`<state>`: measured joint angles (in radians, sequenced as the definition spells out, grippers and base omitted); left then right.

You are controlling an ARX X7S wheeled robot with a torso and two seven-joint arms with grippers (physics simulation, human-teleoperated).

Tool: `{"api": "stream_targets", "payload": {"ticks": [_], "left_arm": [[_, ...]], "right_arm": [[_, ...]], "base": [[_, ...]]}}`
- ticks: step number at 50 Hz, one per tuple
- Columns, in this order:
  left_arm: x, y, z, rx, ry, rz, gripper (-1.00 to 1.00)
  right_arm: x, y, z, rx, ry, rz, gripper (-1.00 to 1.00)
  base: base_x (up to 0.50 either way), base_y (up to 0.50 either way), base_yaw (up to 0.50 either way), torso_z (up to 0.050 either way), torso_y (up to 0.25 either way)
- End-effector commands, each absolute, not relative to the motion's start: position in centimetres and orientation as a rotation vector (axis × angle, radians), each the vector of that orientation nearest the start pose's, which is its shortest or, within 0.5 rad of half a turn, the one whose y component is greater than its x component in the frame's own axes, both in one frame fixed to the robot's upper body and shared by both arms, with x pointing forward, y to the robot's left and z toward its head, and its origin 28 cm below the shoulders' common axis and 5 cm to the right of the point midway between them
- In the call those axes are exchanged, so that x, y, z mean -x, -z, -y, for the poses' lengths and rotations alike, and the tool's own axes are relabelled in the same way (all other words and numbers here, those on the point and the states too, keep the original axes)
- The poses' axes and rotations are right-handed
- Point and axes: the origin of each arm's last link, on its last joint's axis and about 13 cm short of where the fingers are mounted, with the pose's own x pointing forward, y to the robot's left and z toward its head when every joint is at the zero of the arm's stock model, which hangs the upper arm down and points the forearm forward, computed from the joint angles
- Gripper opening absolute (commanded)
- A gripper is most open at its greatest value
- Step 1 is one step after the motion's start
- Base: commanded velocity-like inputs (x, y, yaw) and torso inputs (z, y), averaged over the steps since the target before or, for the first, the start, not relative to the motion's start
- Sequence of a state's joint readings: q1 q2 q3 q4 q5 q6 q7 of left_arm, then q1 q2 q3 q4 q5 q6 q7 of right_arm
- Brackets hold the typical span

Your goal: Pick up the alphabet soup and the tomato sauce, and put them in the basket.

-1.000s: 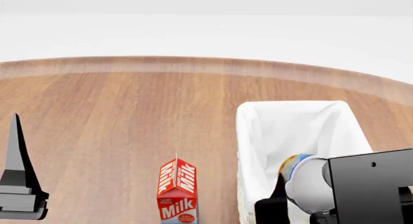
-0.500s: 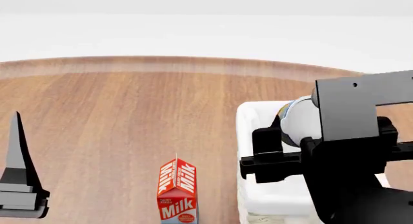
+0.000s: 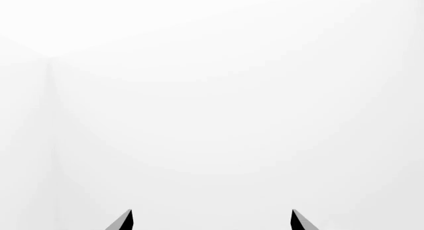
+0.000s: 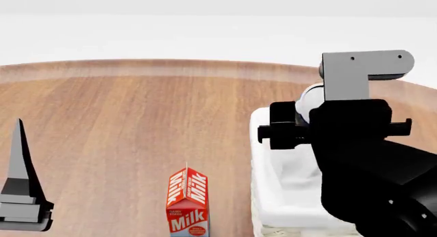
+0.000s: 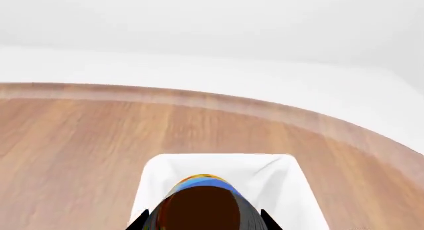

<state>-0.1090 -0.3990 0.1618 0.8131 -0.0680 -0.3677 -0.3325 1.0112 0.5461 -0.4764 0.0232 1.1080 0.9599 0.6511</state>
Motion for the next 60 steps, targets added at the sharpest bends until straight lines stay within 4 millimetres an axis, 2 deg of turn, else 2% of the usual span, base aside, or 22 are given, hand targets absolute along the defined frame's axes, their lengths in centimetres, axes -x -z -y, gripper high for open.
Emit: {"api": "stream_targets", "payload": {"ticks": [1,16,32,48,60], "left_arm": [[-19.0,-17.2,-22.6,-0.226,-0.056,0.545,1.00],[-19.0,-17.1,-22.6,-0.223,-0.057,0.544,1.00],[-19.1,-16.9,-22.5,-0.219,-0.054,0.541,1.00],[-19.2,-16.8,-22.6,-0.217,-0.053,0.539,1.00],[-19.1,-16.9,-22.6,-0.215,-0.055,0.542,1.00]], "right_arm": [[-35.4,-20.7,13.2,0.092,0.050,-0.337,-1.00],[-39.2,-19.5,13.0,0.034,0.114,-0.396,-1.00],[-41.3,-17.9,13.6,0.008,0.183,-0.457,-1.00],[-41.2,-16.1,13.7,0.010,0.221,-0.519,-1.00],[-41.0,-15.7,13.4,0.029,0.210,-0.558,-1.00]], "base": [[0.00,0.00,0.00,0.000,0.000],[0.00,0.00,0.00,0.001,0.001],[0.00,0.00,0.00,0.000,0.001],[0.00,0.00,0.00,0.000,0.001],[0.00,0.00,0.00,0.000,0.001]]}}
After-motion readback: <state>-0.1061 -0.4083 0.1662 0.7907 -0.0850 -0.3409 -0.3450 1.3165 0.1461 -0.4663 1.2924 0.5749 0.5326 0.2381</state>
